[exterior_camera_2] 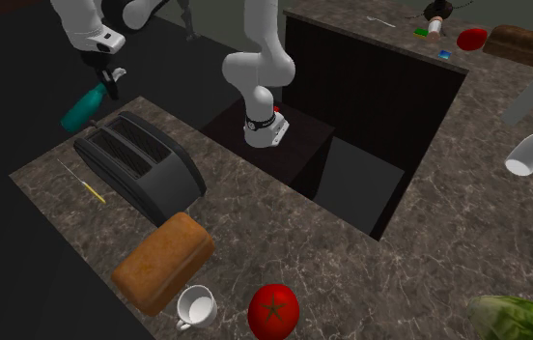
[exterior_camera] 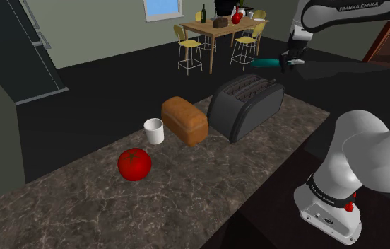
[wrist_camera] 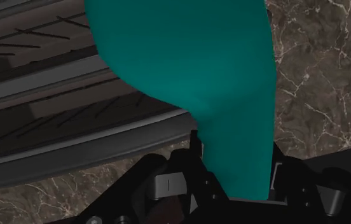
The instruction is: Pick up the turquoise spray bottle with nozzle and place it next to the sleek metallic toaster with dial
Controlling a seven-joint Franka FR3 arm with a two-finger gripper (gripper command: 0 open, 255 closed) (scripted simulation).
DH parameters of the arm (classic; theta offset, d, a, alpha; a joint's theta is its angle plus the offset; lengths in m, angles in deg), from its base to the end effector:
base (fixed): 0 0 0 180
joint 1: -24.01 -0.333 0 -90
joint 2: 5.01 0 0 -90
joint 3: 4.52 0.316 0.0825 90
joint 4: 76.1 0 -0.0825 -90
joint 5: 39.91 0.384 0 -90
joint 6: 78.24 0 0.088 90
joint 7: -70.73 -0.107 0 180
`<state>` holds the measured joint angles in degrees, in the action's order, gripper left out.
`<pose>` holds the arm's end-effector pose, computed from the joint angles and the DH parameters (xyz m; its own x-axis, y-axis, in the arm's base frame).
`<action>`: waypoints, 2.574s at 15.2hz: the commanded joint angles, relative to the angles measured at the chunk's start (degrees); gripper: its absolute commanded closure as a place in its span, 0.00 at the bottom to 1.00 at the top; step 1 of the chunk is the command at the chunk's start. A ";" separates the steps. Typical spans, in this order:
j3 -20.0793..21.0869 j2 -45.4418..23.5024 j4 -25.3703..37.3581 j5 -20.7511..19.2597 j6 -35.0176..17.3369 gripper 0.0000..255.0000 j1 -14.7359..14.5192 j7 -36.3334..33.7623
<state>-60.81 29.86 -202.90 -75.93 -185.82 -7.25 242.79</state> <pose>0.3776 -0.2822 0.4968 -0.9484 0.3067 -0.0801 0.3139 0.9438 -0.1034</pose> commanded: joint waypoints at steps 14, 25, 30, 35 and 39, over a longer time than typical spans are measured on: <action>-19.40 33.26 38.93 -38.79 27.94 1.00 -46.11 0.73; -24.24 34.71 32.78 -39.56 21.46 1.00 -43.34 -1.00; -25.92 36.27 30.63 -41.12 19.43 1.00 -42.67 -1.85; -27.75 37.77 28.81 -42.78 17.44 1.00 -42.18 -2.62; -29.30 38.94 27.59 -44.17 15.87 1.00 -41.90 -3.19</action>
<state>-89.66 68.44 -174.94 -119.67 -169.47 -49.29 239.72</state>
